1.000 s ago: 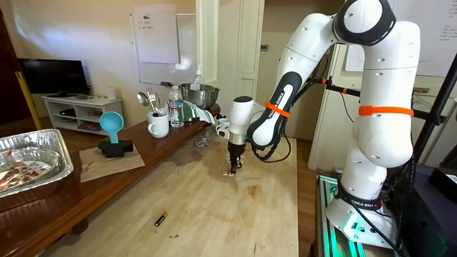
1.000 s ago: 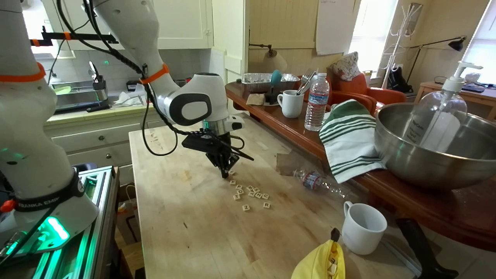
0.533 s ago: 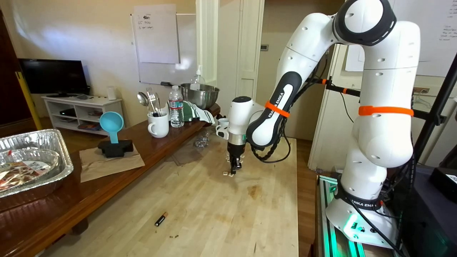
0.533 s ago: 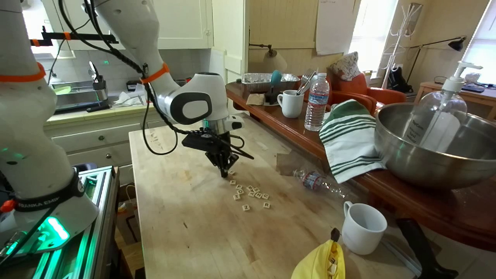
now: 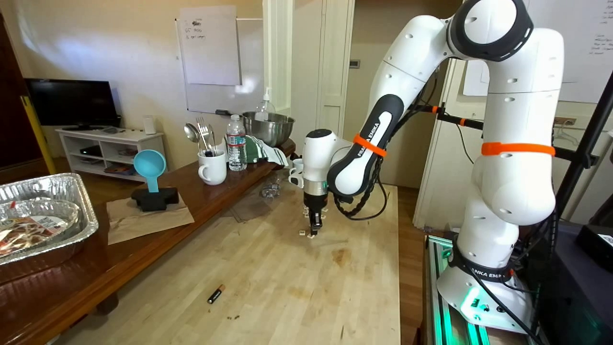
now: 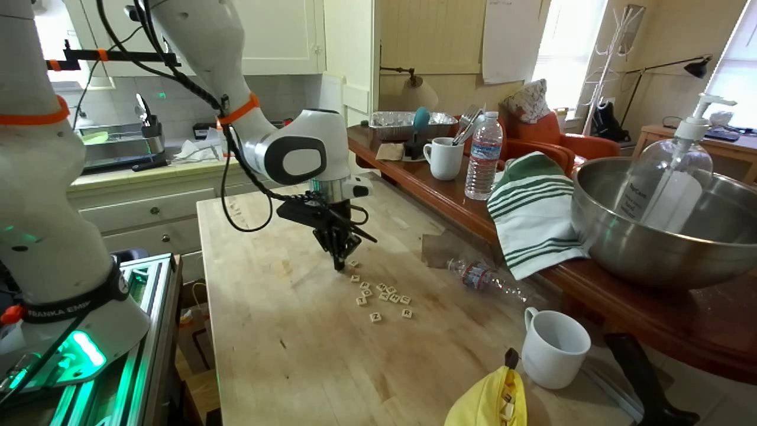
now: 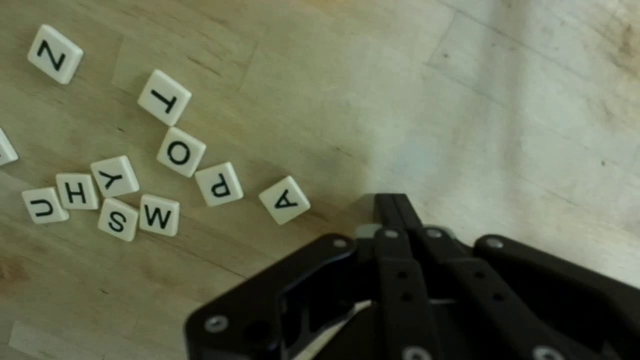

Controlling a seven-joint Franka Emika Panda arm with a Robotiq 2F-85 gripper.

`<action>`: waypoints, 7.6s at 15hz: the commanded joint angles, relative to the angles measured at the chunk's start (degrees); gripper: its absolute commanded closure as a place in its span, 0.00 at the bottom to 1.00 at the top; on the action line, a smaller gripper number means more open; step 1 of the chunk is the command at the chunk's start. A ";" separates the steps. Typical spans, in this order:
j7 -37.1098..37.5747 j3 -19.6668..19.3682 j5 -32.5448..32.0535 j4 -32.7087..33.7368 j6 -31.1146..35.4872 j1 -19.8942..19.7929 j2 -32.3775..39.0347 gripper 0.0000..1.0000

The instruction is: Move some of the letters to the left to spell the word LEAP

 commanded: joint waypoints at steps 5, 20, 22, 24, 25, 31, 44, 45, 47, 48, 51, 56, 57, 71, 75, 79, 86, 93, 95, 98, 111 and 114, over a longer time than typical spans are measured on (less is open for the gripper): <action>10.90 0.38 2.15 1.36 -1.78 1.34 1.93 1.00; 24.81 -0.02 7.44 4.00 -3.01 2.38 3.59 1.00; 26.39 -0.17 7.88 4.37 -3.33 2.48 3.81 1.00; 27.65 -0.23 8.36 4.68 -3.81 2.49 3.97 1.00; 28.37 -0.33 8.39 4.86 -4.15 2.52 4.02 1.00; 31.34 -0.45 8.90 5.74 -5.16 2.49 4.44 1.00; 29.29 0.67 12.63 4.64 -8.19 2.09 -1.13 1.00; 29.20 0.77 12.77 4.53 -8.53 2.09 -1.76 1.00; 29.41 0.76 12.30 4.29 -10.00 2.06 -3.41 1.00; 29.81 0.62 11.84 4.18 -10.71 1.98 -4.20 1.00; 30.13 0.35 11.15 3.95 -12.77 1.46 -6.03 1.00; 30.49 -0.60 10.37 3.97 -13.56 0.01 -6.57 1.00; 30.08 -0.83 10.31 3.97 -13.34 -0.25 -6.38 1.00; 26.81 -1.72 8.80 4.93 -12.24 -1.33 -3.65 0.99; 27.49 -2.34 8.07 5.45 -7.73 -1.78 -1.20 1.00; 26.06 -2.97 9.47 5.71 -1.86 -2.42 1.43 1.00; 25.86 -3.62 10.42 6.15 1.03 -2.32 4.42 1.00; 25.23 -3.61 10.22 5.56 2.83 -2.20 4.87 1.00; 24.87 -3.56 10.42 5.21 2.98 -2.22 4.73 1.00; 25.44 -3.98 9.83 4.52 2.26 -2.01 3.83 1.00; 20.50 -3.24 11.06 2.82 7.35 -2.45 3.49 1.00; 19.21 -2.57 12.60 2.07 8.29 -3.00 2.00 1.00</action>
